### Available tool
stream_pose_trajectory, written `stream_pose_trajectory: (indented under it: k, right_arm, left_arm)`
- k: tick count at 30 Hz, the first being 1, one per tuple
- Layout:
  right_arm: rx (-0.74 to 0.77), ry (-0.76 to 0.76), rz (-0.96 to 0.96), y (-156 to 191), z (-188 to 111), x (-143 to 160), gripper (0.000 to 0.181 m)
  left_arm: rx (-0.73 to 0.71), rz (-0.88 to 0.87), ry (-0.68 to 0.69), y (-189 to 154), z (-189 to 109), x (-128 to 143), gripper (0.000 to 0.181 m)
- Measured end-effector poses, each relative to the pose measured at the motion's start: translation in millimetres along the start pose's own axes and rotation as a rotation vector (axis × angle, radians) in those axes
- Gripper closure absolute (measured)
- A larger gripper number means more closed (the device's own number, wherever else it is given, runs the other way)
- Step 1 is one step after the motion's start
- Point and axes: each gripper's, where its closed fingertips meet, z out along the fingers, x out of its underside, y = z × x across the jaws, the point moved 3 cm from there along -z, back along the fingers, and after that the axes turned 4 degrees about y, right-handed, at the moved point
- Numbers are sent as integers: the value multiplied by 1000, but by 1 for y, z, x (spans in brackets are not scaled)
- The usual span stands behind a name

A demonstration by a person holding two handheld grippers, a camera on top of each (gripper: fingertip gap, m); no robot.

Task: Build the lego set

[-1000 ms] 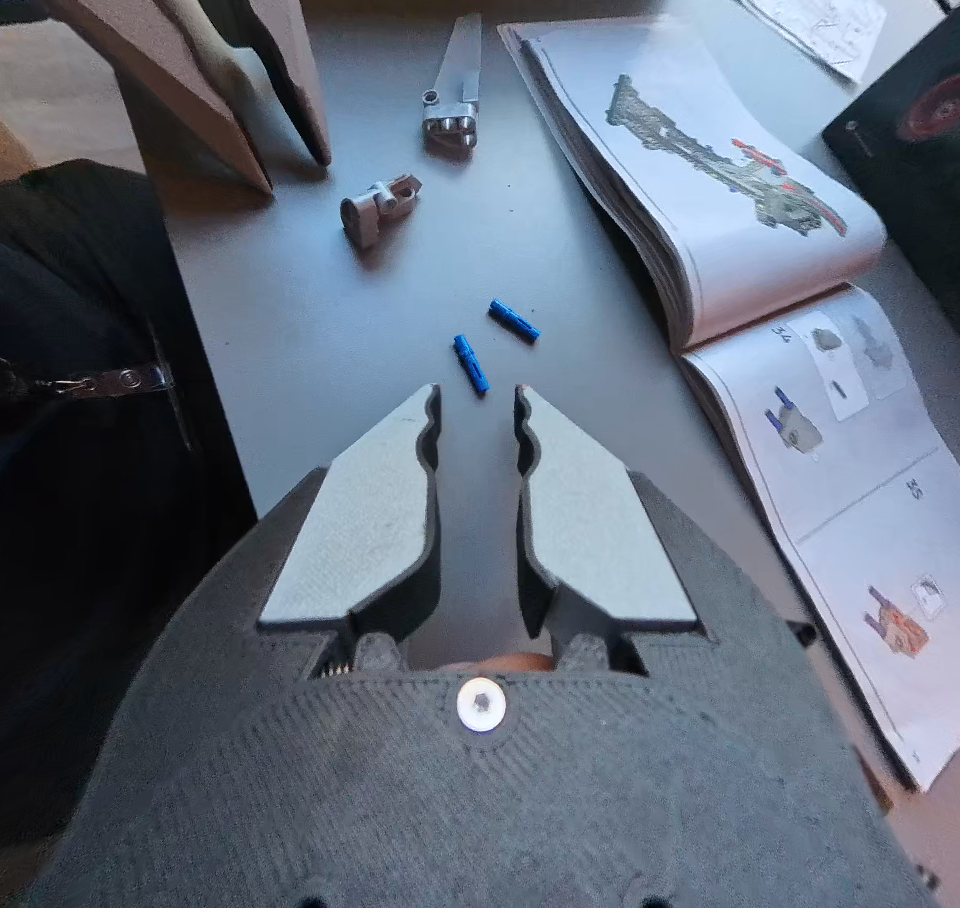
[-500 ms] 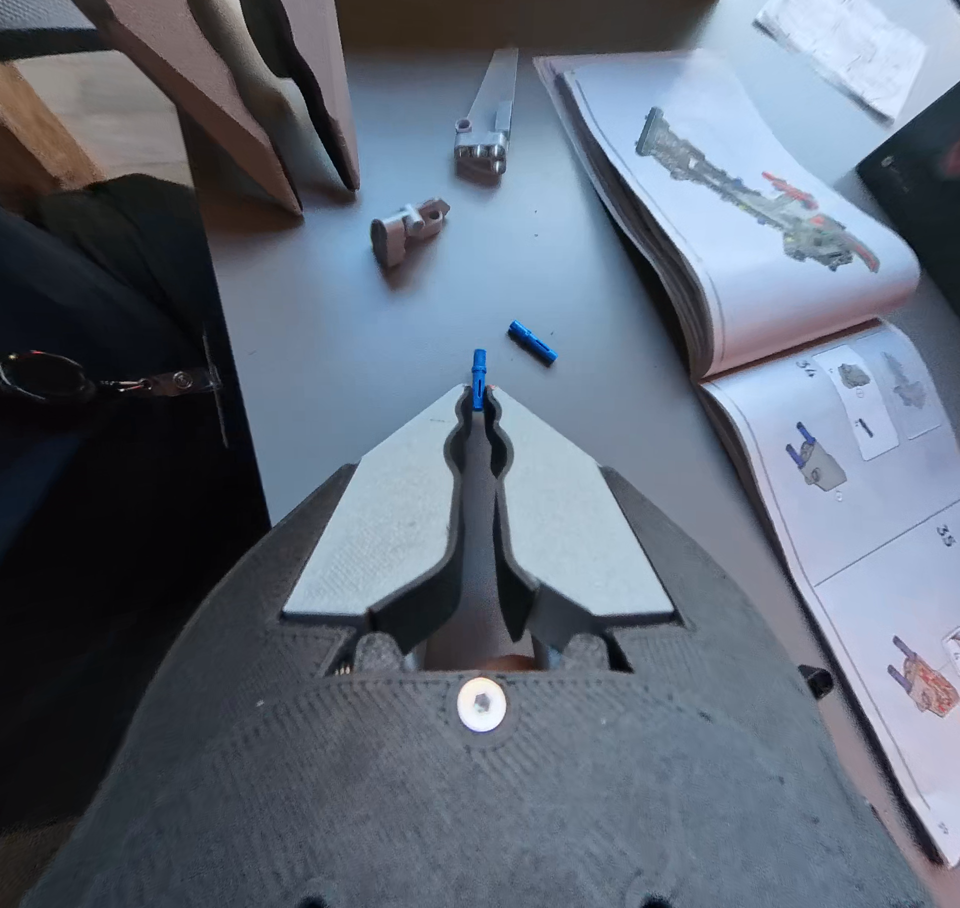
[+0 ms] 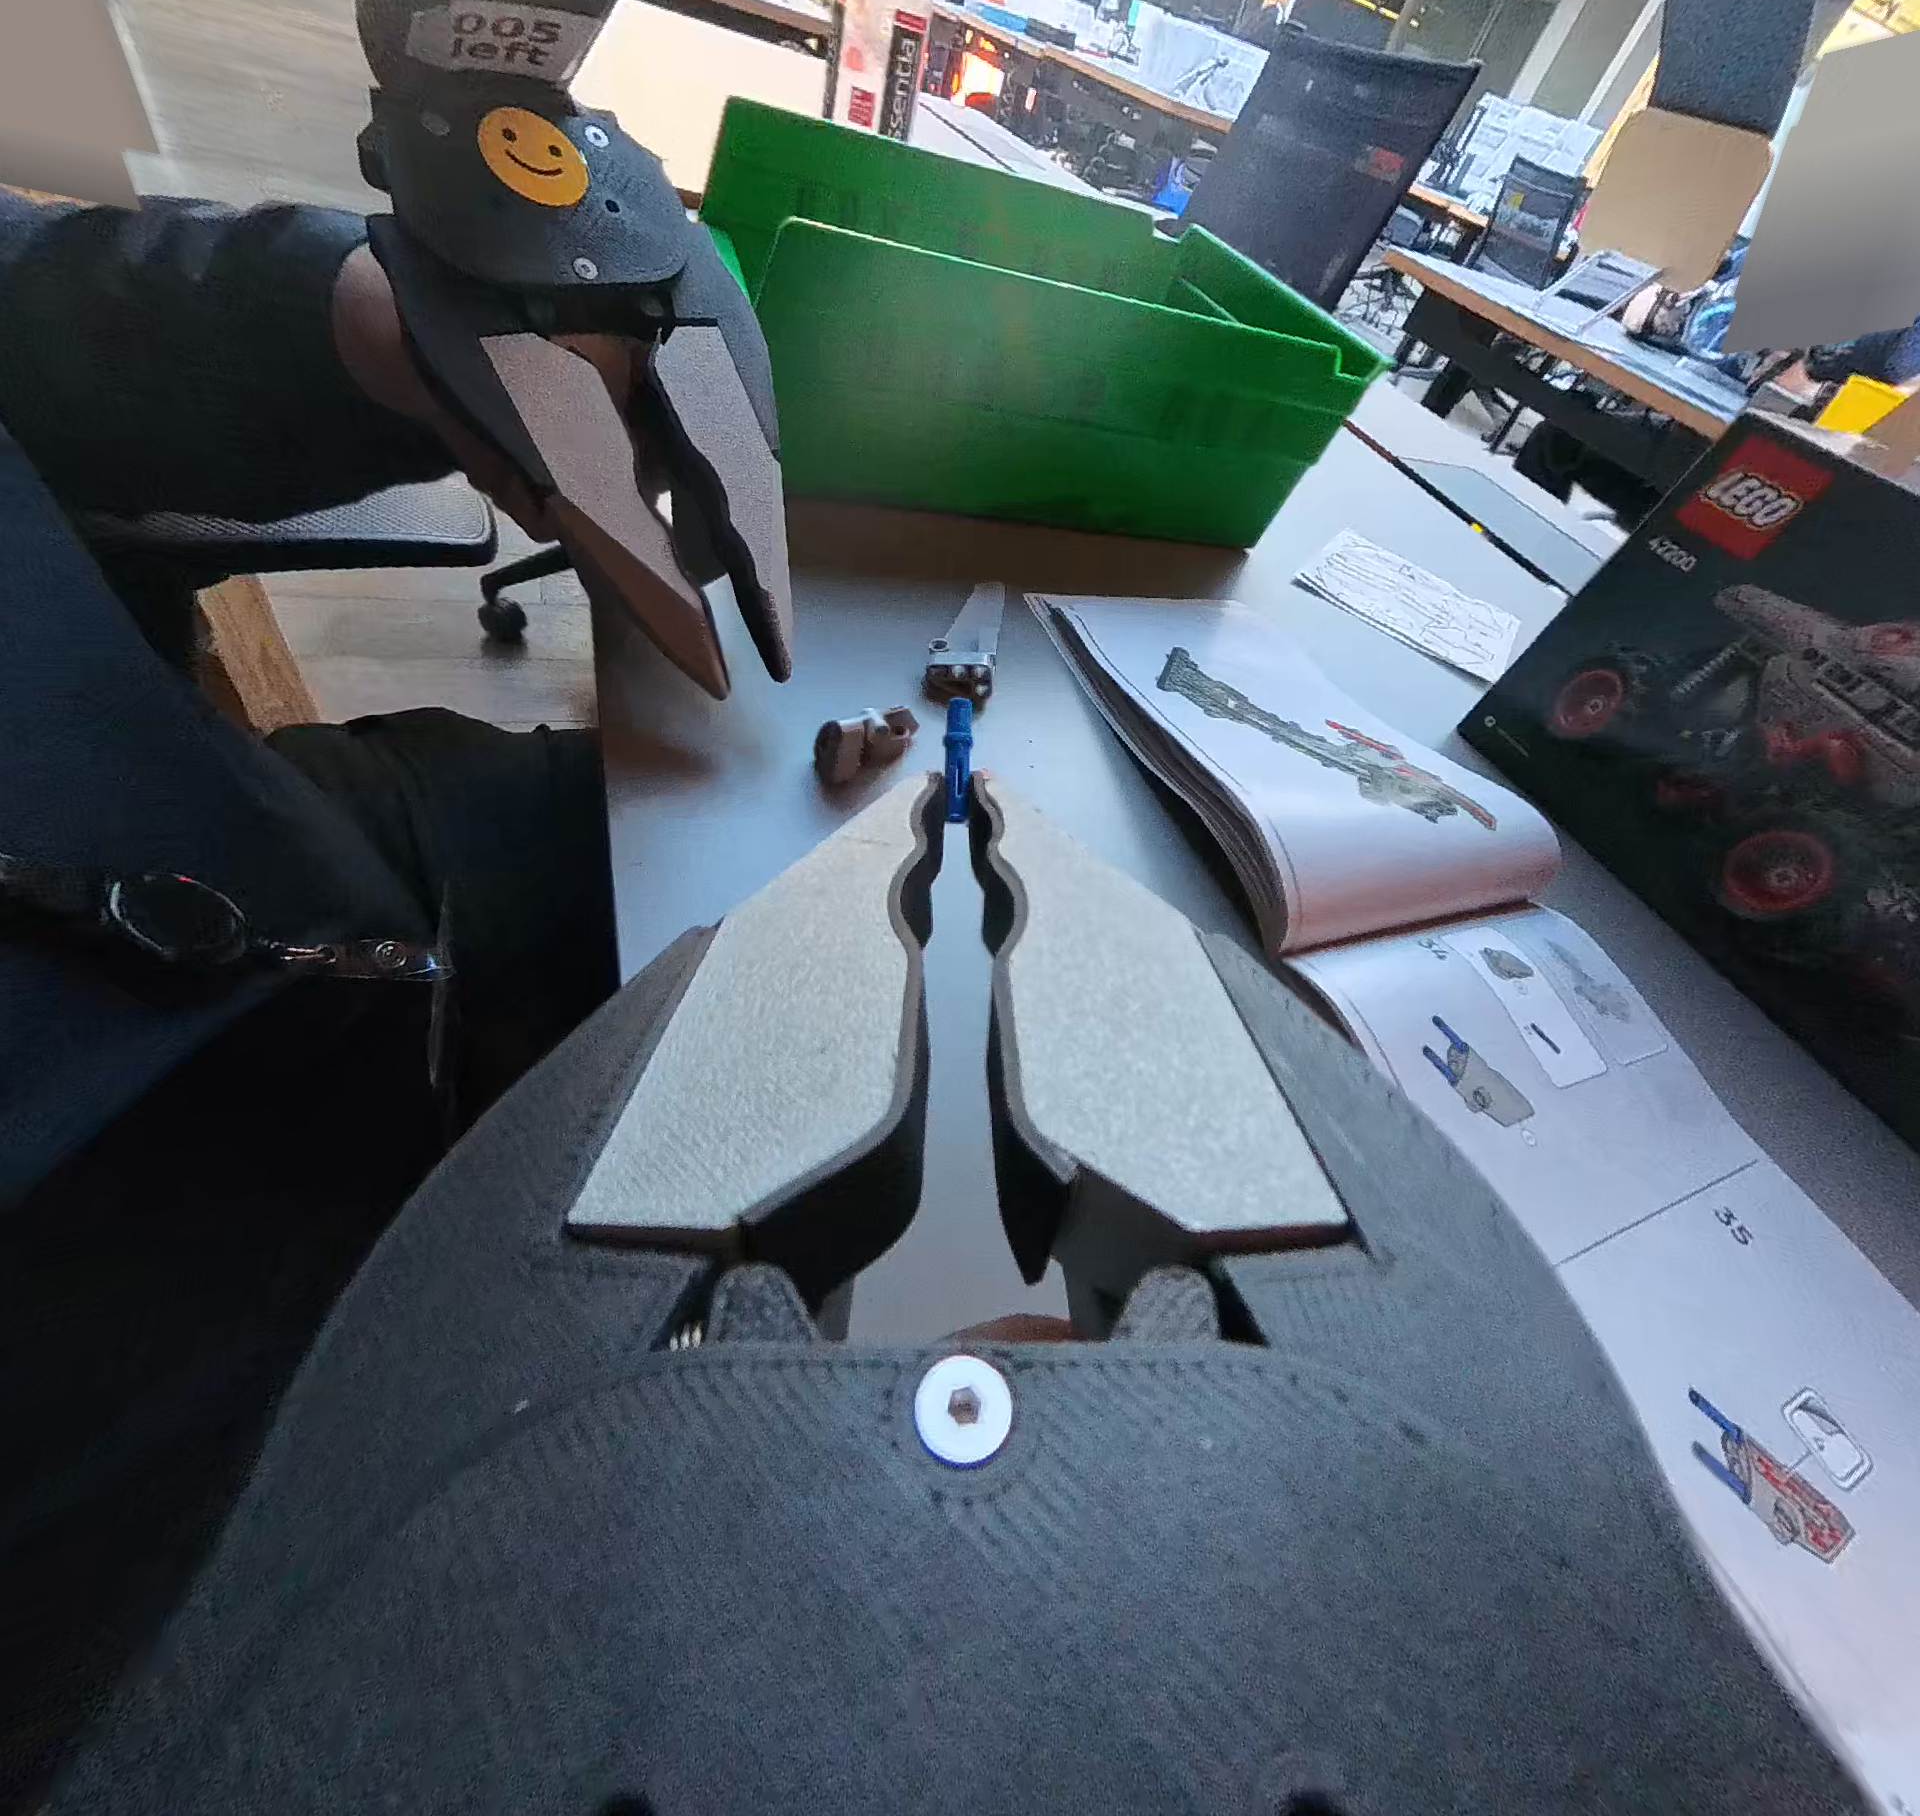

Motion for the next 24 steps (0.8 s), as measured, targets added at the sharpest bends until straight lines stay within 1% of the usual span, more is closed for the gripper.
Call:
stream_pose_trajectory:
  k: [1, 6, 12, 16, 20, 21, 24]
  right_arm:
    - [2, -7, -9, 1, 0, -1, 181]
    - [-8, -34, 12, 0, -3, -3, 181]
    - [-14, -55, 20, 0, -5, -4, 180]
    - [-16, -64, 28, -1, -6, -5, 180]
    - [-31, -71, 29, 1, -6, -5, 180]
    - [-34, -74, 31, 1, -7, -6, 181]
    - [-49, -107, 48, 2, -7, -10, 180]
  left_arm:
    - [4, 7, -12, -3, 0, -2, 171]
    - [26, 22, 16, -7, 5, 0, 170]
    - [61, -8, -36, -6, 0, -4, 170]
    - [77, -20, -40, -6, 0, -4, 170]
    - [56, 7, -34, -8, 0, -3, 169]
    - [53, 9, -47, -8, 0, -5, 170]
    - [76, -12, -151, -14, -6, -19, 173]
